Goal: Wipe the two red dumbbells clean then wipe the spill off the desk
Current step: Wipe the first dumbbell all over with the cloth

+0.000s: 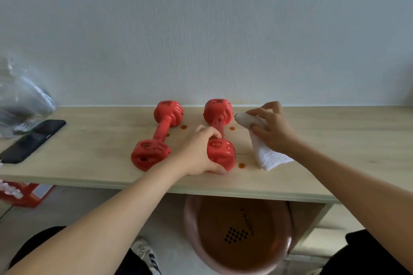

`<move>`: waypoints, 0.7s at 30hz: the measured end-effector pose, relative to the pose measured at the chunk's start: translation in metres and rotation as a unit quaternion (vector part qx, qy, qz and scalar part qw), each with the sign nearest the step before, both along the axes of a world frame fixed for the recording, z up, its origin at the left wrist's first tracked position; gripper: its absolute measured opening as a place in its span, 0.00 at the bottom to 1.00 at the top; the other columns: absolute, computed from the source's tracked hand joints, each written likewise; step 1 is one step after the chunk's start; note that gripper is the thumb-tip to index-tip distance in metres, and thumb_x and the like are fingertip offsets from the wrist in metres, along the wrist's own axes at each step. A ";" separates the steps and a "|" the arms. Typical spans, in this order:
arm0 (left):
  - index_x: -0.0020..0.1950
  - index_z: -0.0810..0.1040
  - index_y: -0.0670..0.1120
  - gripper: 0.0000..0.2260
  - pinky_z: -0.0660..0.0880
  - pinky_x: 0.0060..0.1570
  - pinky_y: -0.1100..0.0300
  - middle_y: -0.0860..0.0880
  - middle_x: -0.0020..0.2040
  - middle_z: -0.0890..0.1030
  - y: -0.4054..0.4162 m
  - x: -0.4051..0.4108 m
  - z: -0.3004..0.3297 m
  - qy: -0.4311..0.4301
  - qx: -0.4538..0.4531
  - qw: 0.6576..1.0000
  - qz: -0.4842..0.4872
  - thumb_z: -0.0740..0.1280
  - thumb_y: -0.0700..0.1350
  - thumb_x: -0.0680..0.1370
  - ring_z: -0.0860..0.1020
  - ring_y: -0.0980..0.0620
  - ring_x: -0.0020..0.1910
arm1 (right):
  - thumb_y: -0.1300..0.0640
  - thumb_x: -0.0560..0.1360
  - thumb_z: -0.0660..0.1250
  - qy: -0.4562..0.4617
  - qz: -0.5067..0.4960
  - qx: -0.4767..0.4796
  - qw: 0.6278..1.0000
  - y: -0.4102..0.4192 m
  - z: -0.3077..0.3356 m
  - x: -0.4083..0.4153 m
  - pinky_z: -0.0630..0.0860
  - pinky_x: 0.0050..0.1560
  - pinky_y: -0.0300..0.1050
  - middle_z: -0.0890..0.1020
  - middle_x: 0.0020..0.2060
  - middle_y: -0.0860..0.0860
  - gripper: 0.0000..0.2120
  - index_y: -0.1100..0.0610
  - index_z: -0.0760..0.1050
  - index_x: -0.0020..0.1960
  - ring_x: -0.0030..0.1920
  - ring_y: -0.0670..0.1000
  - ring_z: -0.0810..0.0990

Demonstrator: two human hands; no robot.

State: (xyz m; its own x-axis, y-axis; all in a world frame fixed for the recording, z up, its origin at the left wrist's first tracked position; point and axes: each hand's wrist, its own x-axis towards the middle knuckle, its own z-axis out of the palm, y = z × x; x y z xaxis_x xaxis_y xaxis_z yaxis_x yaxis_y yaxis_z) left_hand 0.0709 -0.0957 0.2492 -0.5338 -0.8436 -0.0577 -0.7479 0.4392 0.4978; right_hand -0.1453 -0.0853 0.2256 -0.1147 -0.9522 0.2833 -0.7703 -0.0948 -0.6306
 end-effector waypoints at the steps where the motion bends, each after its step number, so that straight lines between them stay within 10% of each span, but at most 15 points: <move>1: 0.60 0.72 0.53 0.33 0.71 0.58 0.55 0.55 0.55 0.68 -0.001 -0.001 -0.002 0.008 -0.012 1.000 0.000 0.81 0.51 0.59 0.71 0.54 0.54 | 0.62 0.75 0.63 0.010 -0.004 -0.008 1.000 0.000 -0.002 0.000 0.65 0.51 0.38 0.62 0.58 0.50 0.17 0.51 0.74 0.62 0.48 0.48 0.70; 16: 0.54 0.79 0.56 0.32 0.74 0.56 0.52 0.61 0.48 0.76 -0.025 0.022 -0.007 0.060 -0.033 0.997 -0.026 0.83 0.53 0.51 0.77 0.57 0.51 | 0.53 0.80 0.57 0.329 0.050 -0.013 0.943 -0.054 0.007 0.050 0.70 0.40 0.49 0.70 0.59 0.53 0.16 0.41 0.69 0.66 0.52 0.61 0.76; 21: 0.56 0.79 0.56 0.33 0.74 0.58 0.54 0.63 0.48 0.75 -0.029 0.023 -0.008 0.074 -0.013 0.996 -0.038 0.83 0.52 0.52 0.76 0.59 0.51 | 0.50 0.80 0.55 0.261 0.107 0.047 0.958 -0.059 0.013 0.041 0.70 0.47 0.50 0.72 0.53 0.51 0.17 0.42 0.70 0.67 0.52 0.58 0.75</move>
